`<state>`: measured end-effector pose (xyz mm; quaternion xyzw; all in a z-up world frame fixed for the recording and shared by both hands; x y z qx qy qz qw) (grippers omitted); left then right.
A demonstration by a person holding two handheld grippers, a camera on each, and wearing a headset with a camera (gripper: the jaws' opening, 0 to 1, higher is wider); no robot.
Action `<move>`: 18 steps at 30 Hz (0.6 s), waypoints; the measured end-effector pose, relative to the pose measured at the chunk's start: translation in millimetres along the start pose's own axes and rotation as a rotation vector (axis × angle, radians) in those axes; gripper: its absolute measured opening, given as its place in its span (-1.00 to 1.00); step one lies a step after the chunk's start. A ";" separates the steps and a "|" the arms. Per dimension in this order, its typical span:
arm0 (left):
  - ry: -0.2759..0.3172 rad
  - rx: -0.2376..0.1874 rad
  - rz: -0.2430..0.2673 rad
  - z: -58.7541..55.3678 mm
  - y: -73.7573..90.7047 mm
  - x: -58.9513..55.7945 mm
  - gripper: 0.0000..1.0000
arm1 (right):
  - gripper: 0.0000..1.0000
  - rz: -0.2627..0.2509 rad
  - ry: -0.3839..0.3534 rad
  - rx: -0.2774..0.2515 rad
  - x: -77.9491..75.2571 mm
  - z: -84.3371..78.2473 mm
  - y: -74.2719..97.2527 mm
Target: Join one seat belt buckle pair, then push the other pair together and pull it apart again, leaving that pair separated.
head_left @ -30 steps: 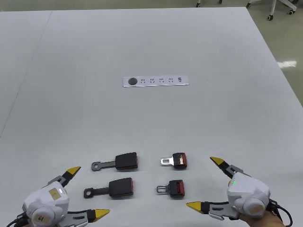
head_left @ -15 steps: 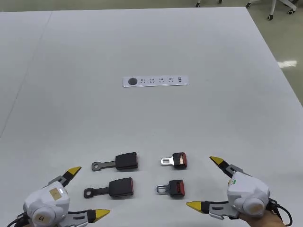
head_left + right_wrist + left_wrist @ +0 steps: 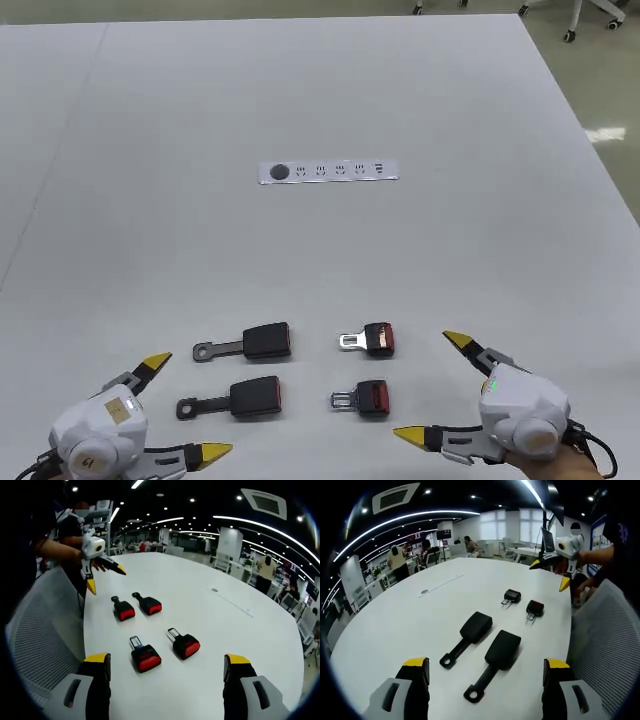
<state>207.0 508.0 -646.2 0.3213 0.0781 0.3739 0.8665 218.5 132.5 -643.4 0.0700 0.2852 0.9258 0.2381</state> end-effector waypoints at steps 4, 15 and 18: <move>0.001 0.000 0.000 -1.2 0.2 0.3 0.93 | 0.90 0.001 0.001 0.000 0.0 -0.1 -0.4; 0.002 -0.004 0.002 -2.4 -0.1 1.9 0.98 | 0.91 0.001 0.003 0.003 -0.2 -1.2 -0.9; 0.003 -0.004 -0.002 -1.6 -0.1 0.8 0.98 | 0.91 0.002 0.003 0.004 -0.2 -1.5 -0.8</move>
Point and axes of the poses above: the centre of the closed fingertips' face, and the gripper's own axes: y roughly backward along the fingers, x roughly to its left, z roughly out of its top, the point moved 8 cm from there along y, roughly backward along the fingers, and after that the axes turned 7 degrees about z, right-handed, at the moved point
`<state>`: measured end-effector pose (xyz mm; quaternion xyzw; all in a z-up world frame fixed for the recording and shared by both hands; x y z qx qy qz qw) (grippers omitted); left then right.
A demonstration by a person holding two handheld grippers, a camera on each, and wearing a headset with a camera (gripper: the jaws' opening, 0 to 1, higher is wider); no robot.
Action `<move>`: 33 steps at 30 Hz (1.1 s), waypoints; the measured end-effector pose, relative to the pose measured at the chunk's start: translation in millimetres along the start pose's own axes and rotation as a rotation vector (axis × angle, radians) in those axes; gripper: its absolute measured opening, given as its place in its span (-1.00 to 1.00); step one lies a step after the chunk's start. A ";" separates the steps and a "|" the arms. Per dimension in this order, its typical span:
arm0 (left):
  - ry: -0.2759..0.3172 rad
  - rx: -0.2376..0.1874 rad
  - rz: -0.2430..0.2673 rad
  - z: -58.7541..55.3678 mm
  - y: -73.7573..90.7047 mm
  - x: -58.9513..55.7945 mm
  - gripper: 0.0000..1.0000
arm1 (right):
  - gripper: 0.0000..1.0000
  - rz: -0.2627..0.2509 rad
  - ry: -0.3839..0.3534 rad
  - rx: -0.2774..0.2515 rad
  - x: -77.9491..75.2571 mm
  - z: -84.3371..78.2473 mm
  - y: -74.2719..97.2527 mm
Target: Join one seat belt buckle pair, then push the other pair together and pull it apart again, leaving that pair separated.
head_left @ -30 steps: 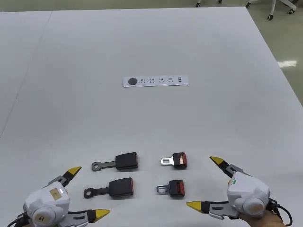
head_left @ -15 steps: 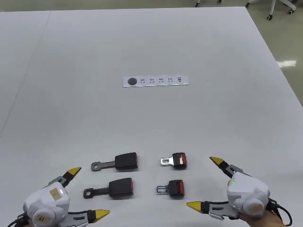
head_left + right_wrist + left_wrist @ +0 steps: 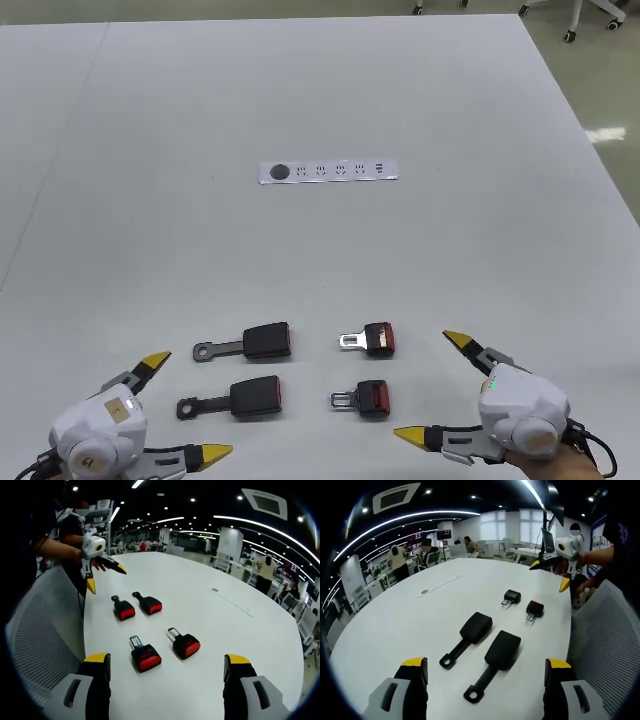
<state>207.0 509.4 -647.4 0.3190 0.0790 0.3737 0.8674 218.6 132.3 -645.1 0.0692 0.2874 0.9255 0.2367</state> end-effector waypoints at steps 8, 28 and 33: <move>0.004 0.001 -0.001 2.6 0.4 -2.0 0.99 | 0.92 0.003 0.002 0.003 0.4 0.1 -0.3; -0.016 0.016 -0.020 3.1 -8.9 1.1 0.97 | 0.90 0.010 0.014 0.018 -4.2 0.5 -3.4; -0.029 0.021 -0.030 5.4 -13.3 0.8 0.96 | 0.89 0.021 0.021 0.027 -5.1 -0.1 -5.8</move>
Point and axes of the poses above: the centre of the closed fingertips' face, and the gripper's own axes: y roughly backward along the fingers, x roughly to its left, z roughly out of its top, the point moved 8 cm from there along y, roughly backward along the fingers, and after that the axes turned 7 degrees about z, right-handed, at the moved point
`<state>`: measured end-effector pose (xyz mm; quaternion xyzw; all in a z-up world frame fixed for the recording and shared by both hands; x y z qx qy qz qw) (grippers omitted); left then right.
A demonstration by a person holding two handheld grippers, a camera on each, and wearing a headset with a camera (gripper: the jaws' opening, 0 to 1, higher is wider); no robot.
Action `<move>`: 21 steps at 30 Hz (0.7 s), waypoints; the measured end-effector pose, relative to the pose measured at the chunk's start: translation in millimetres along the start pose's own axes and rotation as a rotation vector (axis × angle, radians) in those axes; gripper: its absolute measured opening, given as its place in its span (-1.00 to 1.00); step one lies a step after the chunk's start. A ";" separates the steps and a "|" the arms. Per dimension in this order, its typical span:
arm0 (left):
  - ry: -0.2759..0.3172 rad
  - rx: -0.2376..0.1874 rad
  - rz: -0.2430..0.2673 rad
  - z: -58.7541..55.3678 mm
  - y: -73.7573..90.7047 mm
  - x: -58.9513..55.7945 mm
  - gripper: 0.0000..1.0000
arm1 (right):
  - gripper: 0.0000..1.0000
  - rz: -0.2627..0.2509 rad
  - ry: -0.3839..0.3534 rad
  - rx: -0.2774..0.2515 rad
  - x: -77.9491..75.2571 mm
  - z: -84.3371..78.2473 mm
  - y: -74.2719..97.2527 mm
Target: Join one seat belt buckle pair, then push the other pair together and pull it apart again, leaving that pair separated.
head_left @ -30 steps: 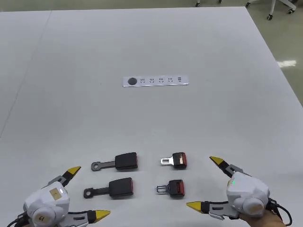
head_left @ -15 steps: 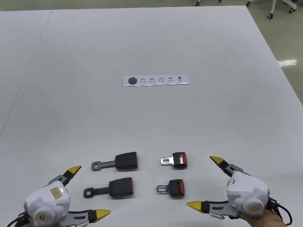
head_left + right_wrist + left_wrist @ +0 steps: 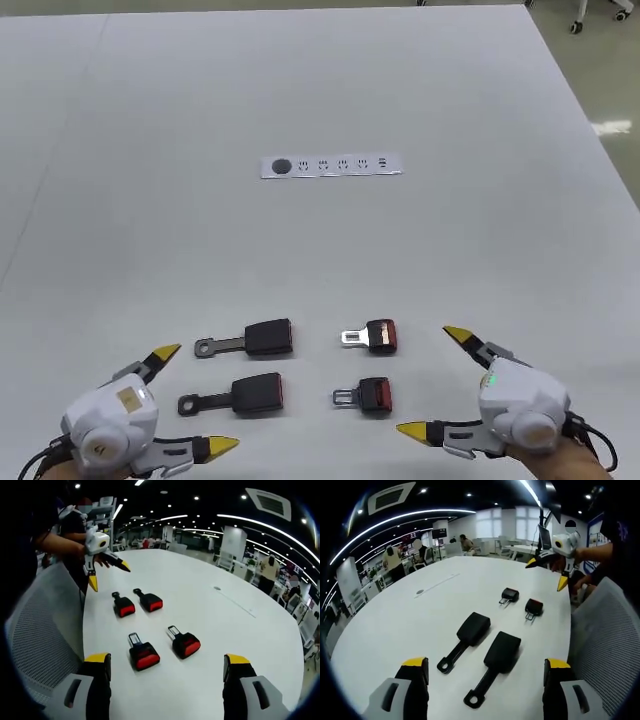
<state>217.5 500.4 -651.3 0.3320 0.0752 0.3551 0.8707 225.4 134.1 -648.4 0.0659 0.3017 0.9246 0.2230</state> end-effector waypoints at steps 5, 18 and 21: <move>-0.016 0.010 -0.018 0.5 -4.9 -1.3 0.90 | 0.86 0.014 0.012 0.014 -0.5 -1.4 -1.9; -0.077 0.068 -0.093 0.2 -21.2 -6.5 0.65 | 0.56 0.080 0.066 0.058 1.6 -3.2 -12.7; -0.093 0.084 -0.115 -1.3 -26.4 -7.1 0.57 | 0.51 0.100 0.085 0.074 2.2 -3.7 -17.1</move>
Point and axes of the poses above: the centre of the closed fingertips' face, and the gripper's own axes: y roughly backward along the fingers, x roughly to its left, z roughly out of its top, the point moved 8 cm from there along y, roughly backward along the fingers, and after that the axes turned 7 degrees about z, right-handed, at the moved point
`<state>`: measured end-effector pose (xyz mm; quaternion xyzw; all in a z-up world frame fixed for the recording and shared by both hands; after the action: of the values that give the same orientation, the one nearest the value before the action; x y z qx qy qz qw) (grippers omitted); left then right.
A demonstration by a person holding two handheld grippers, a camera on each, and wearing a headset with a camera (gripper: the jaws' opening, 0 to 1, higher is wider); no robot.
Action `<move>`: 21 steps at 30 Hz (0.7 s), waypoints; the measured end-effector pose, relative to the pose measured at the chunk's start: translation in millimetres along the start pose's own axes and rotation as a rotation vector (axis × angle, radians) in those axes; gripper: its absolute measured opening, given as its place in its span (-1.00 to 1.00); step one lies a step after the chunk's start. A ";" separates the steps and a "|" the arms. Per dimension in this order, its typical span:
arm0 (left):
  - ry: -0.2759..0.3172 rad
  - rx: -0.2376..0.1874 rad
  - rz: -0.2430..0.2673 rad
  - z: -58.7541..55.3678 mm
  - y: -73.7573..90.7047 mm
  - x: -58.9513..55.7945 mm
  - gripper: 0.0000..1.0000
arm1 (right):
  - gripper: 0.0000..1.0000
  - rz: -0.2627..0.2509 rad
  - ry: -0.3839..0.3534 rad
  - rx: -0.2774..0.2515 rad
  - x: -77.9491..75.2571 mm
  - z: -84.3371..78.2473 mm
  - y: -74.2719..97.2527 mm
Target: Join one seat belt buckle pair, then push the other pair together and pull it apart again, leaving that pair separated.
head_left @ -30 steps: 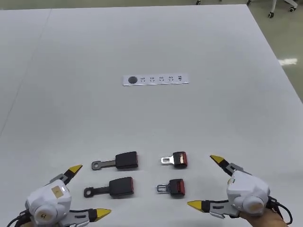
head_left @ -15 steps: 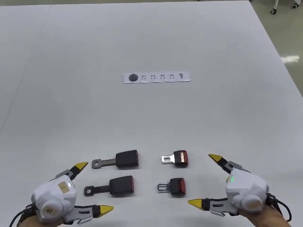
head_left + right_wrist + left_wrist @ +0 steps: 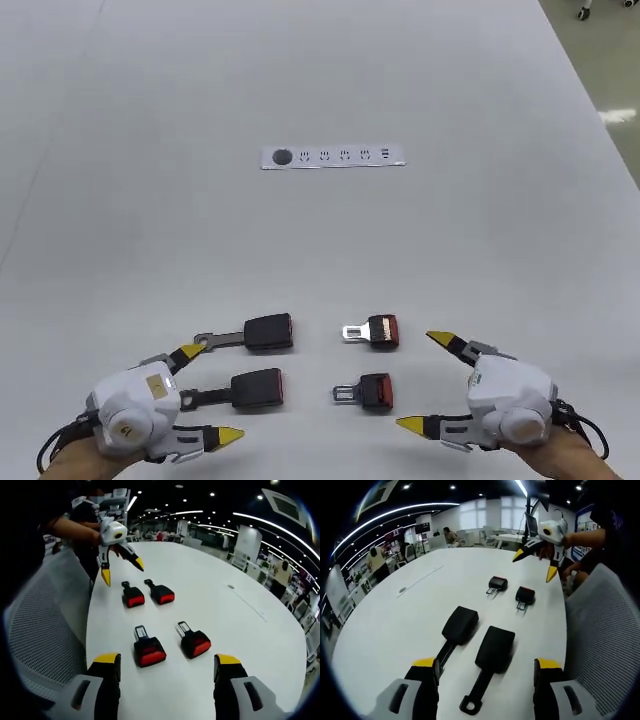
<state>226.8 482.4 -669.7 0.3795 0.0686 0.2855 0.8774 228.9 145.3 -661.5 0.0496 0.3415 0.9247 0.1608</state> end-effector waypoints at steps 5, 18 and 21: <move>-0.043 0.035 -0.038 -1.6 -8.5 -0.3 0.43 | 0.41 0.024 0.023 0.019 -0.6 -0.3 -4.7; -0.128 0.107 -0.098 -2.1 -27.1 0.6 0.10 | 0.08 0.091 0.098 0.088 -1.7 -3.1 -23.7; -0.143 0.112 -0.103 -2.9 -31.9 1.4 0.04 | 0.00 0.120 0.107 0.105 -0.7 -3.9 -29.2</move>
<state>241.3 467.5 -694.1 0.4434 0.0412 0.2079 0.8709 236.5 163.6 -683.4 0.0287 0.3938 0.9149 0.0837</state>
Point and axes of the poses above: the centre of the closed fingertips' face, and the gripper's own axes: y roughly backward along the fingers, x roughly to its left, z roughly out of its top, the point moved 8 cm from there along y, roughly backward along the fingers, and after that the axes turned 7 degrees about z, right-handed, at the moved point
